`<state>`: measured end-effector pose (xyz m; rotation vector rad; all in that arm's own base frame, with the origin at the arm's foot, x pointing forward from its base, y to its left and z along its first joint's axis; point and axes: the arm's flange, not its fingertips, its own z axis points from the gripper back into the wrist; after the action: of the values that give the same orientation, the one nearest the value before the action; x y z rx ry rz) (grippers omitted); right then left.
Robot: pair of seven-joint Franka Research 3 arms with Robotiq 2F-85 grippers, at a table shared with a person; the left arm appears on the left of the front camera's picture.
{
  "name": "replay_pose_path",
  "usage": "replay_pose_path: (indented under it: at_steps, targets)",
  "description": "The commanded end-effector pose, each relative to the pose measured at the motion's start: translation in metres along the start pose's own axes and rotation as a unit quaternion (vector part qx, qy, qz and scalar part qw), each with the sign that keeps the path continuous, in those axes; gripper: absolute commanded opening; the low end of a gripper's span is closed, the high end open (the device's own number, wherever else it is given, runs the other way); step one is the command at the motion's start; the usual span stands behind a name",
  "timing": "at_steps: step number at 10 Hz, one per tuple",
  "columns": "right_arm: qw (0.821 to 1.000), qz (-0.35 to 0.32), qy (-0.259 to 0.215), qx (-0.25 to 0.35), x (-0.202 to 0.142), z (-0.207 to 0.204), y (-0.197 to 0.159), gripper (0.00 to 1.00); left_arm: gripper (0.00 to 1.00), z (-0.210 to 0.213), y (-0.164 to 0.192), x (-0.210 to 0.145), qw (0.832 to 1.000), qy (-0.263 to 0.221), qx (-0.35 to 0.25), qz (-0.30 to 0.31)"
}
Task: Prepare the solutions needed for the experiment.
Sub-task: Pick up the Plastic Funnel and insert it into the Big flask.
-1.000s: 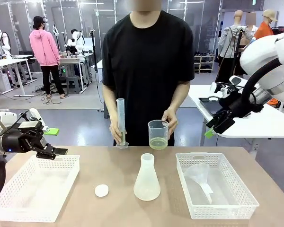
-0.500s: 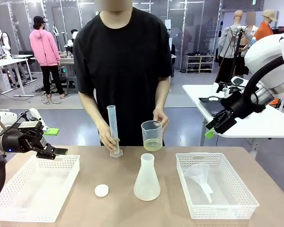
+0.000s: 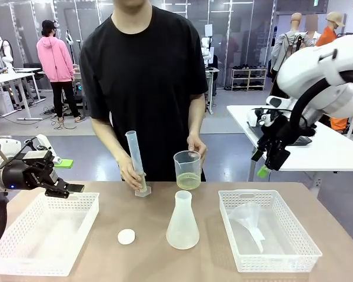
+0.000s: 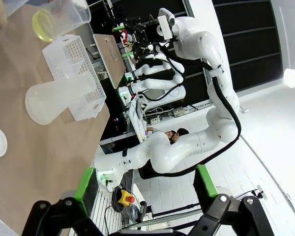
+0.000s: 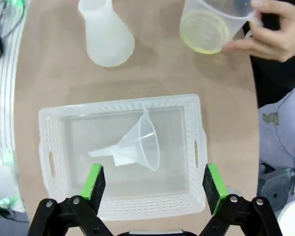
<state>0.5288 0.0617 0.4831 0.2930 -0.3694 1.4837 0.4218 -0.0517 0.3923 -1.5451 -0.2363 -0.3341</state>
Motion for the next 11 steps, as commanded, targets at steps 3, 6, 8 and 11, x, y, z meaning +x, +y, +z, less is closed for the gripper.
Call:
replay_pose_path:
  at_steps: [3, 6, 8, 11]
  targets:
    - [0.996, 0.062, 0.055, 0.012, 0.008, -0.024, -0.028, 1.00, 1.00, 0.000, 0.000, 0.000, 1.000, 0.000, -0.001, 0.000]
    - [0.994, 0.052, 0.082, 0.054, 0.010, -0.038, -0.030, 1.00, 1.00, 0.000, 0.000, 0.000, 1.000, 0.000, -0.001, 0.000]
    - [0.991, 0.047, 0.097, 0.083, 0.008, -0.053, -0.034, 1.00, 1.00, 0.000, 0.000, 0.000, 1.000, 0.000, -0.001, 0.000]
    - [0.985, 0.046, 0.108, 0.124, 0.004, -0.078, -0.034, 1.00, 1.00, 0.000, 0.000, 0.000, 1.000, 0.000, -0.001, 0.000]
